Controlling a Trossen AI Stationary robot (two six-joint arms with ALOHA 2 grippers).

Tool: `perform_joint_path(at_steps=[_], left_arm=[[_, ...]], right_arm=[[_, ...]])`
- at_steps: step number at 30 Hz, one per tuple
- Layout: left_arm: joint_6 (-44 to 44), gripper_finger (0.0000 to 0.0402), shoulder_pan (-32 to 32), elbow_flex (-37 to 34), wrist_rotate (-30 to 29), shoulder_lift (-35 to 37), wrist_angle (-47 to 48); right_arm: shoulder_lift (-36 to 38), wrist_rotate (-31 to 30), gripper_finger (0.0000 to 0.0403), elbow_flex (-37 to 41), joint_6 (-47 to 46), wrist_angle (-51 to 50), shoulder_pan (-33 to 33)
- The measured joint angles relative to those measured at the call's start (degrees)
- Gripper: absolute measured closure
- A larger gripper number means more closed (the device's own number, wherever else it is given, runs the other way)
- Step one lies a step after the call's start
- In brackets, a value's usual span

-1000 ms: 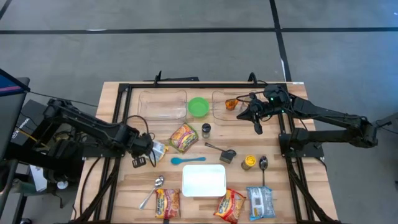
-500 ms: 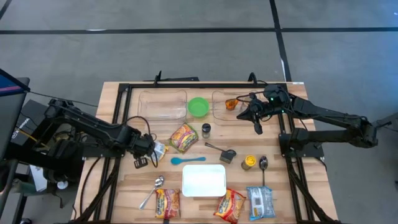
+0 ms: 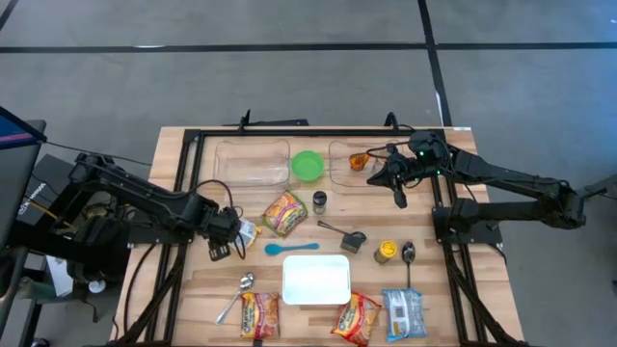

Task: Pick & Place Food Item
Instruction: Put the yellow noodle pack into the left transparent bin

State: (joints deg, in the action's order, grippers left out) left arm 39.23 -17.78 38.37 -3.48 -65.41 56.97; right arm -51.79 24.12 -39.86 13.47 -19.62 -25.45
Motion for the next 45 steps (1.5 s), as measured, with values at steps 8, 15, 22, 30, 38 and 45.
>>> perform_joint_path(at_steps=[8, 15, 22, 30, 38, 45], left_arm=[[-0.08, 0.0207, 0.10, -4.82, -0.05, 0.00, 0.35], [-0.16, 0.0209, 0.35, -8.96, -1.27, 0.00, -2.77], [-0.16, 0.0209, 0.35, -9.53, -1.30, 0.00, -5.84], [-0.16, 0.0219, 0.35, -9.55, -1.52, 0.00, -11.86], [-0.18, 0.0228, 0.35, -9.55, -2.72, 0.00, -16.42], [0.05, 0.0213, 0.35, -9.55, -2.87, 0.00, -16.42]], right_arm=[[0.00, -0.01, 0.0390, 0.00, 0.00, -0.01, 0.00], [0.00, -0.01, 0.0390, 0.00, 0.02, 0.00, 0.00], [0.00, 0.00, 0.0390, 0.00, 0.02, -0.01, 0.00], [0.00, -0.01, 0.0390, 0.00, 0.02, -0.01, 0.00], [0.00, -0.01, 0.0390, 0.02, 0.02, -0.02, 0.00], [0.00, -0.01, 0.0390, 0.02, 0.02, -0.02, 0.00]])
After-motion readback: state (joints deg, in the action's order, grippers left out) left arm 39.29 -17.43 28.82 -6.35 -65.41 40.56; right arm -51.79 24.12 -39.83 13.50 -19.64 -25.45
